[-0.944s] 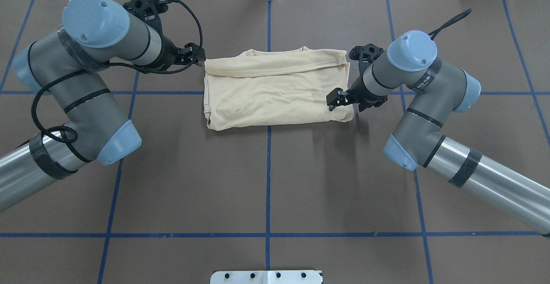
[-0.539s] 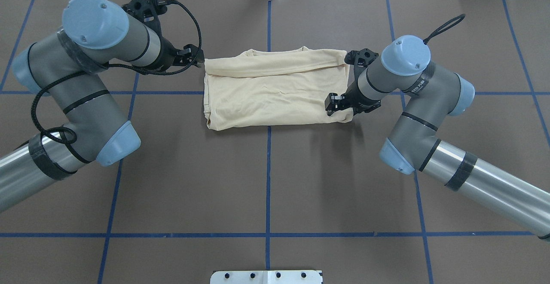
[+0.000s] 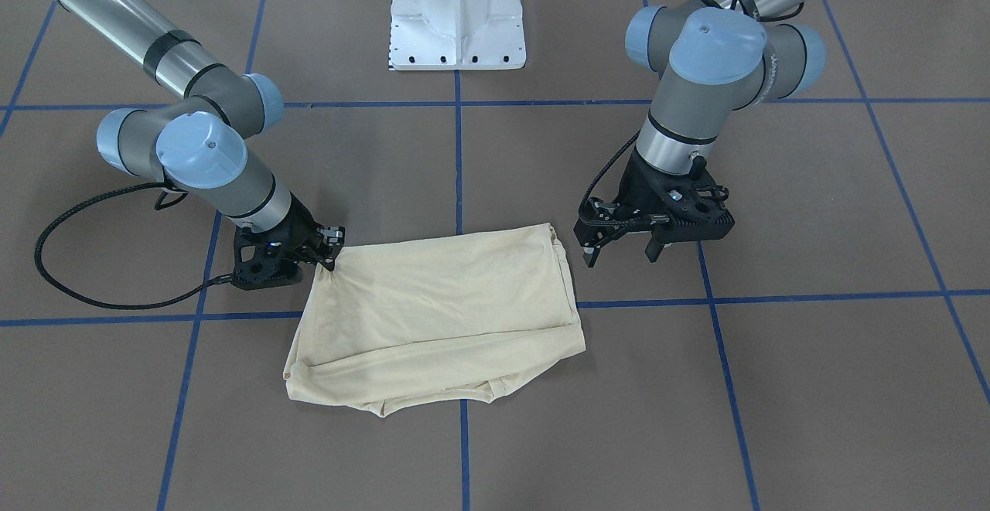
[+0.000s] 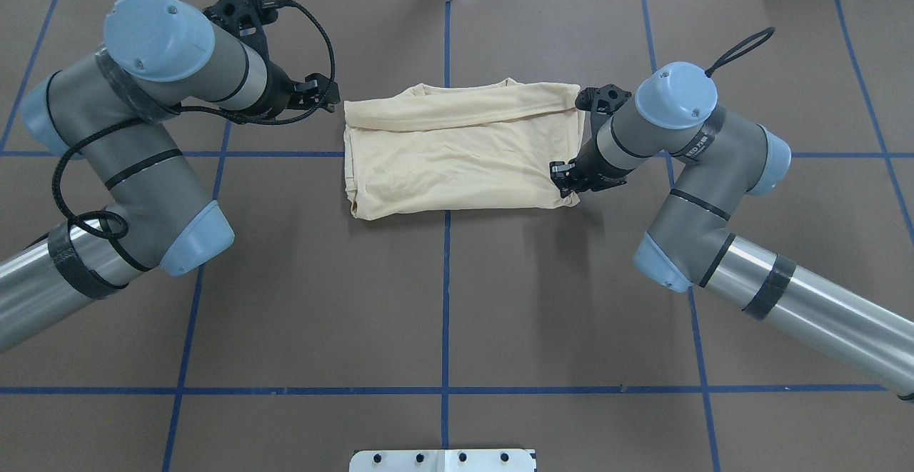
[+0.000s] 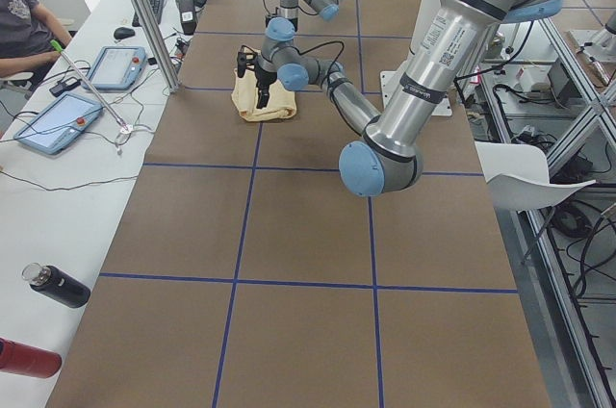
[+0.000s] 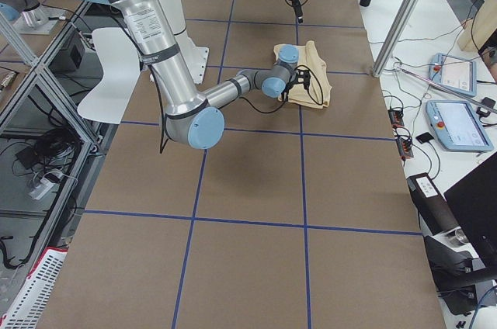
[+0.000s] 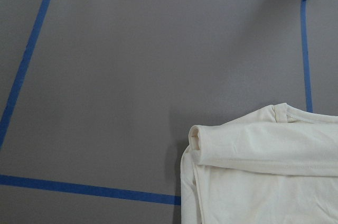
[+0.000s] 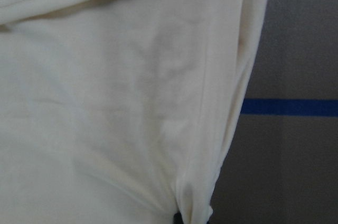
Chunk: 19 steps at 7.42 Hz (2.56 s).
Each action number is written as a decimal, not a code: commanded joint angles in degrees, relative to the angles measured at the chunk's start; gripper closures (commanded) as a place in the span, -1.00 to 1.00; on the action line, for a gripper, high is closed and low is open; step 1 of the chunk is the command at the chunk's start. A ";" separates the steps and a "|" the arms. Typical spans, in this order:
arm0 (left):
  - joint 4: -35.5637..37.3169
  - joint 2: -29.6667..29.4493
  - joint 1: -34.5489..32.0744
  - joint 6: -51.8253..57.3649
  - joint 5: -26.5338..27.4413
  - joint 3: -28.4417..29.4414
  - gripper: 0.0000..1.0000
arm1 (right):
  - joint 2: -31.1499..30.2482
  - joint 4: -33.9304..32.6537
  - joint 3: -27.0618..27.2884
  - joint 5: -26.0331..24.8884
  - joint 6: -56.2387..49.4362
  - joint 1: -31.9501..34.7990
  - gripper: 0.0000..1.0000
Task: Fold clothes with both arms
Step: 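Grasp the folded shirt's edge nearest the right gripper, then drag the folded shirt with the right gripper toward the robot, then release the shirt and raise the right gripper while the left gripper reaches the shirt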
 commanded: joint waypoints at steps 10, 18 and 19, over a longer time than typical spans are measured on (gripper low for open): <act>0.00 0.17 -0.09 0.09 0.00 0.00 -0.99 | -20.27 -25.55 34.37 7.99 14.20 -18.13 1.00; -1.31 1.39 6.03 -7.06 -0.79 -3.23 -1.00 | -14.84 -24.94 34.82 6.51 25.93 -16.43 -1.00; -5.06 2.28 9.37 -11.64 -0.79 -5.43 -1.00 | -11.95 -25.02 33.51 5.54 23.30 -13.35 -1.00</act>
